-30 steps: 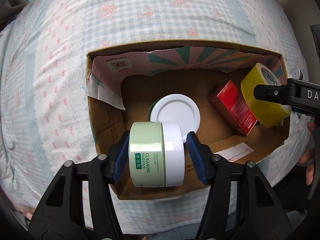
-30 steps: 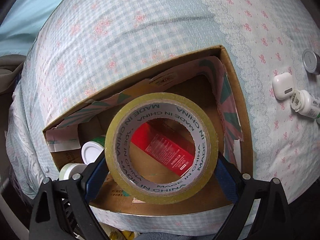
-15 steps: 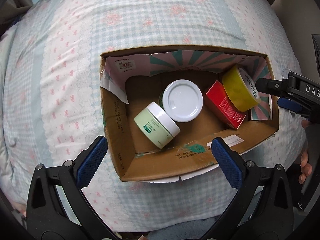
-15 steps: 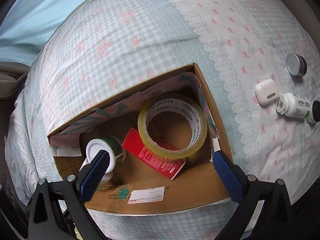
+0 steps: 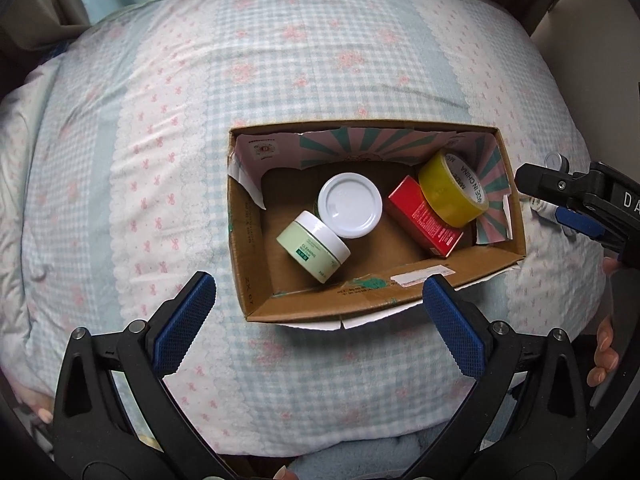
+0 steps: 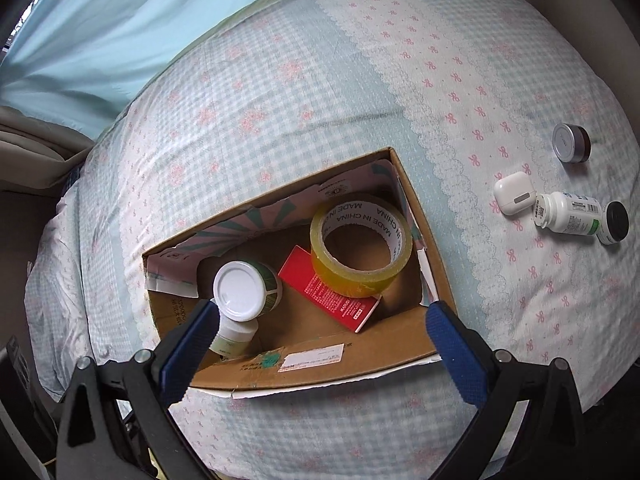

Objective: Organize rigid objects
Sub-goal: 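Move both tools back toward the pill bottle and black jar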

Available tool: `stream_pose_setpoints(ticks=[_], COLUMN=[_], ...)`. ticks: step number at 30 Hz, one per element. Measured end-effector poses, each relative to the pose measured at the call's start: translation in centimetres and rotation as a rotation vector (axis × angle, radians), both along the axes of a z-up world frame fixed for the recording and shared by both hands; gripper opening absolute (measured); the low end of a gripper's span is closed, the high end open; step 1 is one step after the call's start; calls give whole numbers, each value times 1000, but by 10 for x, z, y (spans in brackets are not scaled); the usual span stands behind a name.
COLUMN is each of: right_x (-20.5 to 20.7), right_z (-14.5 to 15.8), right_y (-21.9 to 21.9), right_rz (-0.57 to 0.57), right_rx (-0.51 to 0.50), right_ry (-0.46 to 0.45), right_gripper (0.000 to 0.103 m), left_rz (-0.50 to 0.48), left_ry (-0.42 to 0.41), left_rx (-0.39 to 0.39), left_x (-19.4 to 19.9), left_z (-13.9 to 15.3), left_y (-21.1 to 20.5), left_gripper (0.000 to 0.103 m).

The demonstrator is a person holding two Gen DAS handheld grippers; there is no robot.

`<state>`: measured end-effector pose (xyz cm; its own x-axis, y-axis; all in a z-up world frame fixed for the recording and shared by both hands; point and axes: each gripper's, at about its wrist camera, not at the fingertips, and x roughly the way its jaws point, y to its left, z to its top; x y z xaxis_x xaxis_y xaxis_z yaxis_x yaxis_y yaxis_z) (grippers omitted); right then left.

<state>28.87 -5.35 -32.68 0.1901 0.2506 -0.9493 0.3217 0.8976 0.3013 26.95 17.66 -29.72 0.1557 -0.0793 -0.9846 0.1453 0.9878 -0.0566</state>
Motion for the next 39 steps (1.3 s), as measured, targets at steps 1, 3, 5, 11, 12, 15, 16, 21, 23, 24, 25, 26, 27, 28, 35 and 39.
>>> stream_pose_setpoints(ticks=[1, 3, 5, 11, 12, 15, 16, 21, 23, 24, 25, 26, 27, 28, 35, 39], right_x=[-2, -9, -15, -40, -44, -61, -66, -89, -100, -104, -108, -111, -114, -116, -127, -131], right_z=[6, 18, 30, 62, 66, 76, 78, 86, 88, 89, 90, 90, 90, 88, 63, 41], right_y=[0, -2, -6, -30, -36, -61, -71, -128, -154, -167, -179, -190, -202, -212, -276, -303], right_rz=[-1, 0, 7, 51, 51, 29, 23, 22, 21, 20, 21, 27, 35, 44, 44, 49], right_rx=[-4, -17, -48, -138, -149, -165, -173, -235, -264, -278, -297, -321, -340, -352, -375, -314], right_ry=[-12, -26, -35, -70, -82, -112, -116, -133, -136, -141, -145, -145, -144, -141, -126, -119], right_gripper=[103, 103, 103, 103, 103, 103, 103, 103, 103, 103, 103, 103, 103, 103, 103, 103], left_rz=[-4, -15, -30, -38, -44, -113, -142, -207, -224, -242, -265, -292, -317, -337, -521, -628], left_ry=[-13, -29, -36, -98, -119, -167, -175, -199, -222, -229, -227, -210, -185, -165, -66, -16], left_rx=[-8, -25, -35, -47, -38, -16, -9, -32, -36, -29, -22, -23, -32, -45, -28, -29], left_x=[-2, -4, -5, -14, -17, -26, -29, -43, -45, -45, -45, -44, -42, -41, -39, -36], left_z=[6, 17, 25, 51, 56, 68, 71, 80, 82, 81, 79, 76, 72, 68, 26, -4], left_y=[-3, -9, -16, -39, -46, -75, -87, -150, -179, -195, -211, -227, -243, -259, -359, -400], left_gripper=[103, 103, 103, 103, 103, 102, 101, 101, 101, 101, 101, 101, 101, 101, 101, 101])
